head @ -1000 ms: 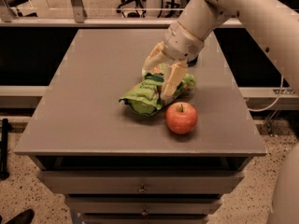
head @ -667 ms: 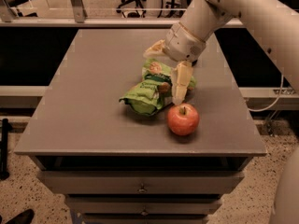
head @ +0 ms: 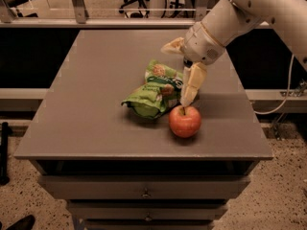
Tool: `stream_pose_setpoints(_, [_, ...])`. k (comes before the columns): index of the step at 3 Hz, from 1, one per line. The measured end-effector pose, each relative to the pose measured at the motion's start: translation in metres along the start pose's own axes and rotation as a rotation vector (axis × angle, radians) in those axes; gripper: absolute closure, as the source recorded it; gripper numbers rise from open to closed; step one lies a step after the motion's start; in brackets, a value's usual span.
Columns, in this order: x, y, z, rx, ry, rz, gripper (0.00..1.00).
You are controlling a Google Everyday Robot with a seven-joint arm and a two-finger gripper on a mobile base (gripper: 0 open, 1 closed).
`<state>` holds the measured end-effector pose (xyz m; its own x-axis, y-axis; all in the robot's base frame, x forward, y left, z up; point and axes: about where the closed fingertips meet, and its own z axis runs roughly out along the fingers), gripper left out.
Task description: Move green rice chip bag near apple
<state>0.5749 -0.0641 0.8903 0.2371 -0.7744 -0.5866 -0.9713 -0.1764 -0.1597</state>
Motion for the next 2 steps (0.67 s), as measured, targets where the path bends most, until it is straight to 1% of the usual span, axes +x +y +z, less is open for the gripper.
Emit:
stream_pose_setpoints(1, [0.016,-0.012,-0.023,0.13,-0.035,0.091,0.0])
stream_pose_setpoints(2, [0.044,-0.025,-0.064,0.308,-0.095,0.206,0.0])
